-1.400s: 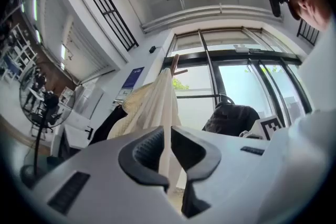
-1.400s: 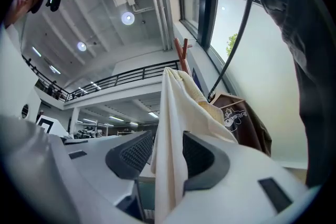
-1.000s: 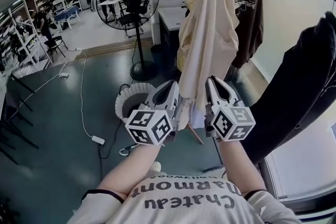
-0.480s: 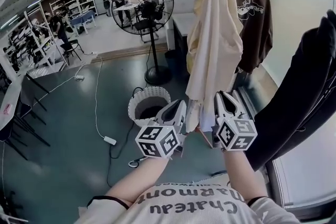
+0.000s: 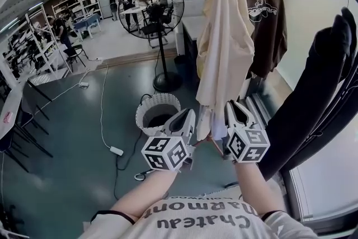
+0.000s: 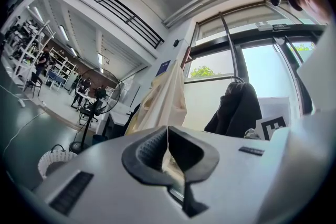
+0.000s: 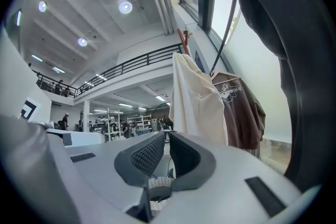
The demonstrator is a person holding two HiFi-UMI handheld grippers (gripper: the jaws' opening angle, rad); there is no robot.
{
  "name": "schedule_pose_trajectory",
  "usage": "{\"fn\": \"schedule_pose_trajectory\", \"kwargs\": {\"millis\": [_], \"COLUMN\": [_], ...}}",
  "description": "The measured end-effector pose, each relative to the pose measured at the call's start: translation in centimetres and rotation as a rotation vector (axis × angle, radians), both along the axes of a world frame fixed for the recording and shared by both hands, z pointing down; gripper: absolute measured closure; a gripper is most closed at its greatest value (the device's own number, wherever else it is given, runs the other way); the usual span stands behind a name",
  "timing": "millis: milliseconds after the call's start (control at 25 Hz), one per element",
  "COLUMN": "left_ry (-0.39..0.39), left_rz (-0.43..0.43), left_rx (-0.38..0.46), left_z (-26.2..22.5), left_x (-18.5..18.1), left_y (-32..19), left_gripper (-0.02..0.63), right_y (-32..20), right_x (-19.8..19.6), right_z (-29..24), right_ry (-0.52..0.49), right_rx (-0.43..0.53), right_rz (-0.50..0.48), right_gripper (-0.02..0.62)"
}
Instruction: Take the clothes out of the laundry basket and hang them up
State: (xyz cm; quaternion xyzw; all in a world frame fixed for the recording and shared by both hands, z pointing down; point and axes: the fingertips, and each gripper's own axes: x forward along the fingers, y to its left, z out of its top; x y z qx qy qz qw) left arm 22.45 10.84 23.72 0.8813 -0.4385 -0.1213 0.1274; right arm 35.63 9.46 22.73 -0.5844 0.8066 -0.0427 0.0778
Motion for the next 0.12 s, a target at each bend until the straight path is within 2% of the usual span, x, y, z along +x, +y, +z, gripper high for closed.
{"fn": "schedule_pose_trajectory", "kwargs": {"millis": [120], "left_ry": [-0.019], "left_rz": [0.007], "left_rx": [-0.024], "left_z": [1.25], "left_x": [0.18], "left_y": [0.34], "left_gripper": [0.592], "right_y": [0.01], "right_x": [0.03], "right_z": [1.29], "right_ry": [0.005], "right_rx": [-0.037], "right_rz": [0.003], "right_gripper": [0.543]}}
